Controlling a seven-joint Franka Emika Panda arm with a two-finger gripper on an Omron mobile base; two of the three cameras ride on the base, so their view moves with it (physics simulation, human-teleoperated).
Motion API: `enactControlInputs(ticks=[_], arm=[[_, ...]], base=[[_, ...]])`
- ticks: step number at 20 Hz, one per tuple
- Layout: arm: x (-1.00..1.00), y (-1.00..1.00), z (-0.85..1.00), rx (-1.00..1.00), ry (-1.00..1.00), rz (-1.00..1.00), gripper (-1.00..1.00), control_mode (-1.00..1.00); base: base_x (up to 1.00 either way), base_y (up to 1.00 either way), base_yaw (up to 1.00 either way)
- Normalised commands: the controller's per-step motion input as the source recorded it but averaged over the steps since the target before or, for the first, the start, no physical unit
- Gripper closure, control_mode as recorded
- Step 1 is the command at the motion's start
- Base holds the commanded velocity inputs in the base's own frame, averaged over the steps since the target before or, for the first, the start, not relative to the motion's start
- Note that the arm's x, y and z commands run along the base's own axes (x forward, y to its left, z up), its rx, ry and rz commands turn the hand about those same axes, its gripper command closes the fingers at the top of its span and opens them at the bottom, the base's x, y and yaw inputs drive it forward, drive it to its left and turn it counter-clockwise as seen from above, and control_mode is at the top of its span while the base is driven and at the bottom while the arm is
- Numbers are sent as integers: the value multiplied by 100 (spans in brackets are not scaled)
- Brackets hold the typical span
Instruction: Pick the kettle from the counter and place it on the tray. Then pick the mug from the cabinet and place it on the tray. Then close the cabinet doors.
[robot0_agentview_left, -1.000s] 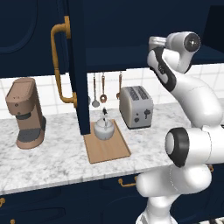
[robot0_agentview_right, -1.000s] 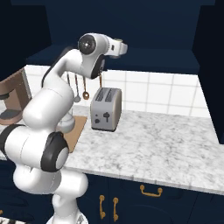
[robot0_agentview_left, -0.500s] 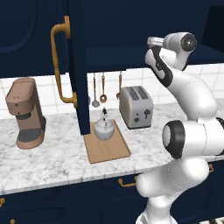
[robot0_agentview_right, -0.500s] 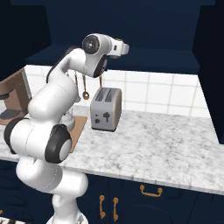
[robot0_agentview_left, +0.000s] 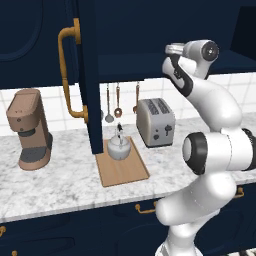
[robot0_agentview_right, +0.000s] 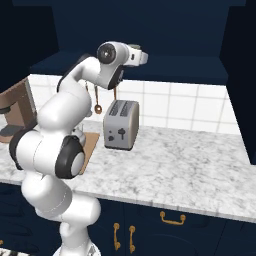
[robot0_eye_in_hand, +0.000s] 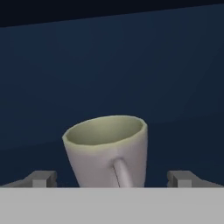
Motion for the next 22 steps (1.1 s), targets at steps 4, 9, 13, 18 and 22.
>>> enactControlInputs(ticks=[4, 9, 13, 18, 22], arm=[[16, -1, -9, 0, 0, 2, 100, -100], [7, 0, -4, 0, 0, 3, 100, -100], [0, 1, -5, -1, 0, 0, 100, -100], [0, 0, -5, -2, 0, 0, 100, -100], [-5, 0, -5, 0, 0, 0, 100, -100]], base=[[0, 0, 0], [0, 0, 0], [0, 0, 0], [0, 0, 0], [0, 0, 0]])
